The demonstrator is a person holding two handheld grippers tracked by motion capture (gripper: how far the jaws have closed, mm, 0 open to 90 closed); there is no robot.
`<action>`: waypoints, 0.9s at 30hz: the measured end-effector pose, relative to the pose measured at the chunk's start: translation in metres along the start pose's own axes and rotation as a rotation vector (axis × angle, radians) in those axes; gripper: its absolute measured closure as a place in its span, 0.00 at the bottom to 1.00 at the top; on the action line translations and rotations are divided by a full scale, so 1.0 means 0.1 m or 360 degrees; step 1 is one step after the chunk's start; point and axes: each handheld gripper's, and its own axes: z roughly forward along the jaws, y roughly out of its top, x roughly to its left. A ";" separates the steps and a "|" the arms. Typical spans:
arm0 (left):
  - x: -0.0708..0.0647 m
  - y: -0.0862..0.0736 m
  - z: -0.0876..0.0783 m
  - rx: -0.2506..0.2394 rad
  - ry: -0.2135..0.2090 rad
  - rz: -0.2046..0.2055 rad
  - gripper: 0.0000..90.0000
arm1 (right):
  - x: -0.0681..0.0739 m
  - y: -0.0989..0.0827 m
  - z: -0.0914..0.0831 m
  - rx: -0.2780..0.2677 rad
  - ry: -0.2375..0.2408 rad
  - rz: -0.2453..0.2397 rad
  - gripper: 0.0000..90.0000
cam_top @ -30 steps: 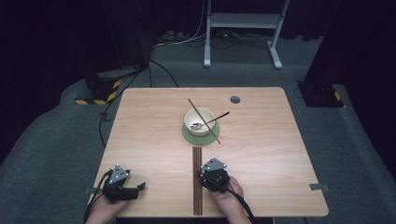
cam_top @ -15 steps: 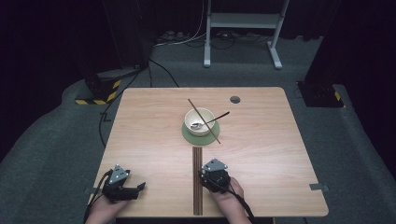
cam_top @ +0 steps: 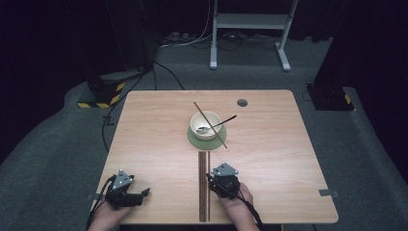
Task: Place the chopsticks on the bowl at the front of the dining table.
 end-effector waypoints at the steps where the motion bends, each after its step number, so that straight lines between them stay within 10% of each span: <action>1: 0.00 0.00 0.00 0.0000 0.0000 0.0000 0.18 | 0.02 0.01 0.00 0.0007 0.0008 0.0009 0.72; 27: 0.00 0.00 0.00 -0.0002 -0.0003 0.0006 0.18 | -0.23 -0.11 -0.01 0.0104 -0.0019 0.0129 0.88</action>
